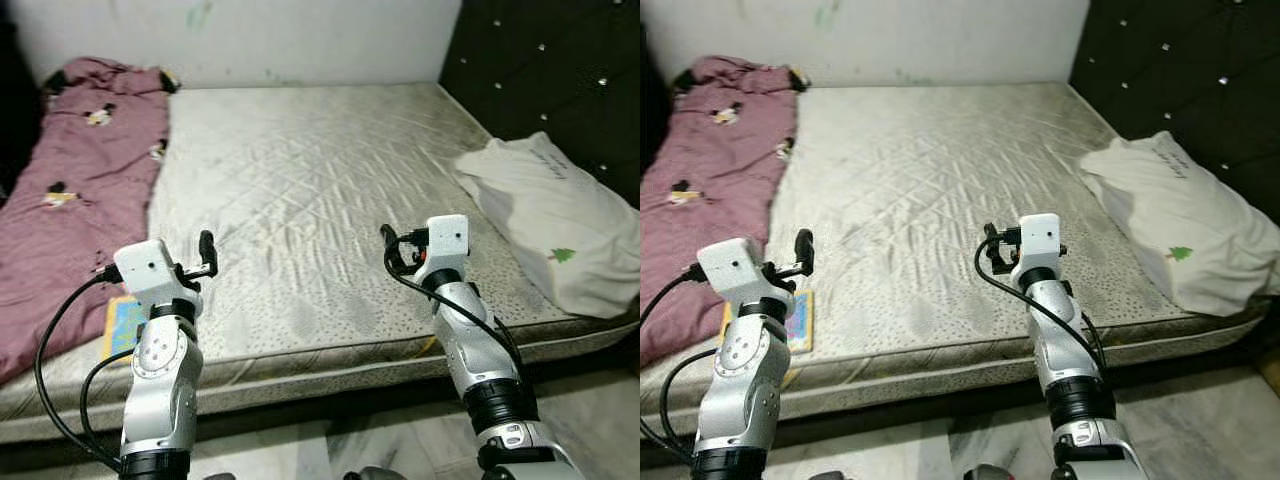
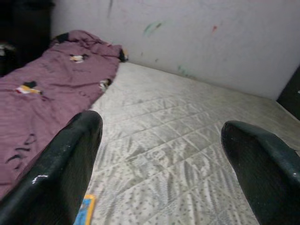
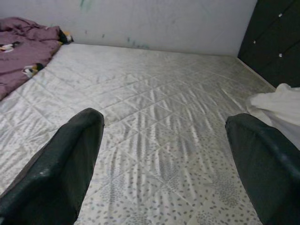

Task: Clean up the room

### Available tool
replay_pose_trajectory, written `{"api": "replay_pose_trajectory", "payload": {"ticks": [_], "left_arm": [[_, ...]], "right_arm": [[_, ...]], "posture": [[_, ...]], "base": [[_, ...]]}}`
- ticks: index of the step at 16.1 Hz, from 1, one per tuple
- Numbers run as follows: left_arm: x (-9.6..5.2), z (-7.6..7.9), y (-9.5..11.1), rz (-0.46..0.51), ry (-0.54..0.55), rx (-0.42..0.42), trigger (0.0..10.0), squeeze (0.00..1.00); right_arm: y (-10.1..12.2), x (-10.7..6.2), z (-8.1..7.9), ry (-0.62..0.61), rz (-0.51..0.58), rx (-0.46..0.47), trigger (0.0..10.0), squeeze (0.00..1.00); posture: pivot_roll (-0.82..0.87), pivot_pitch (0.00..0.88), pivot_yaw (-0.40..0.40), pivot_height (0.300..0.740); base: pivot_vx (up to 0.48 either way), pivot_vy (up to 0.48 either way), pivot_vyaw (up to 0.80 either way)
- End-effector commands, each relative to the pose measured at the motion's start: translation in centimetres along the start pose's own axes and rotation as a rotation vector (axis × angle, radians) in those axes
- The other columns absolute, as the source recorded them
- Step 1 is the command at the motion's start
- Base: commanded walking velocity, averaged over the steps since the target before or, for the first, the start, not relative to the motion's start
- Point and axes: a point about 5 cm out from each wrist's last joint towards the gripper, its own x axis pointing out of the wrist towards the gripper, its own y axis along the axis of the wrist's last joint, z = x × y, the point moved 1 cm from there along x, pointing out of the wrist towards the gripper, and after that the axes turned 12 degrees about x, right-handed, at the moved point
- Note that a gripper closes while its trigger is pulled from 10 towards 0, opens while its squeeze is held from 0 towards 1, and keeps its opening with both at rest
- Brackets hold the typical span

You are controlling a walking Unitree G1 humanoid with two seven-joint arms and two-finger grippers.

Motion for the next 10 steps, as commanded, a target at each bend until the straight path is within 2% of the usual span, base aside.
{"api": "replay_pose_trajectory", "payload": {"ticks": [1, 3, 10], "left_arm": [[0.00, 0.12, 0.00, -0.004, -0.005, 0.002, 10.0, 0.00], [-0.04, 0.28, 0.34, 0.023, -0.022, -0.004, 10.0, 0.00], [-0.10, 0.37, 0.41, 0.029, -0.029, -0.003, 10.0, 0.00]], "right_arm": [[0.16, 0.04, 0.22, -0.004, 0.004, 0.010, 10.0, 0.00], [0.17, 0.06, 0.21, -0.004, 0.005, 0.011, 10.0, 0.00], [0.18, 0.07, 0.22, -0.001, 0.005, 0.007, 10.0, 0.00]], "posture": [[0.01, 0.000, -0.029, 0.740], [0.01, 0.000, -0.029, 0.740], [0.01, 0.000, -0.031, 0.740]], "base": [[0.000, 0.000, 0.00], [0.000, 0.000, 0.00], [0.327, 0.000, 0.00]]}}
